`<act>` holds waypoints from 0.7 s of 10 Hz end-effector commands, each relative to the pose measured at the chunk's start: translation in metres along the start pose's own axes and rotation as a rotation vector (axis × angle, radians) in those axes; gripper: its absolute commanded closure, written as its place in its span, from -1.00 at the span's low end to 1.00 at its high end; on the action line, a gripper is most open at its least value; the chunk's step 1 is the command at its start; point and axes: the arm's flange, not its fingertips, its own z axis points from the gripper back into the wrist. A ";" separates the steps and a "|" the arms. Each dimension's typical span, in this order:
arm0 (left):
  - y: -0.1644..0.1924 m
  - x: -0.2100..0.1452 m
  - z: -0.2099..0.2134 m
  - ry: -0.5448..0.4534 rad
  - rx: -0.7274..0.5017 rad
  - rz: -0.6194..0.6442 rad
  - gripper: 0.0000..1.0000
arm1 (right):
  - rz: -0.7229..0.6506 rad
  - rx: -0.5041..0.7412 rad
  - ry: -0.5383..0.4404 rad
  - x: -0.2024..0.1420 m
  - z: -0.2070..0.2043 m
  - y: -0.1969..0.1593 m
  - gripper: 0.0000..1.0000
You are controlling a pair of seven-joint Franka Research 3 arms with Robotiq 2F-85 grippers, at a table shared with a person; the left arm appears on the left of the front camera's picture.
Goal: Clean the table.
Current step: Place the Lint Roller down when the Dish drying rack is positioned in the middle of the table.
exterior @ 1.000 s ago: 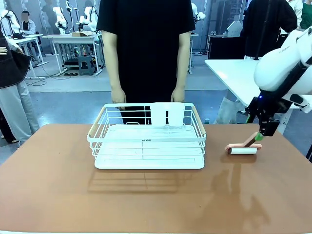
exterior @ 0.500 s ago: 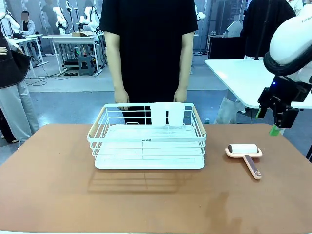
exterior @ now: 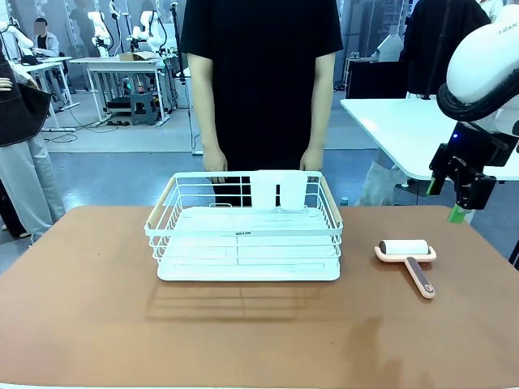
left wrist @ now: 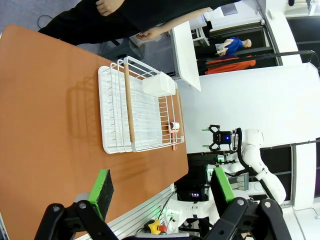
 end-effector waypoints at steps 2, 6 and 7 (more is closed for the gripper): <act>-0.002 -0.001 0.003 -0.007 -0.013 -0.007 -1.00 | 0.010 0.009 0.007 -0.001 0.000 -0.007 -1.00; -0.002 -0.001 0.003 -0.007 -0.013 -0.007 -1.00 | 0.010 0.009 0.007 -0.001 0.000 -0.007 -1.00; -0.002 -0.001 0.003 -0.007 -0.013 -0.007 -1.00 | 0.010 0.009 0.007 -0.001 0.000 -0.007 -1.00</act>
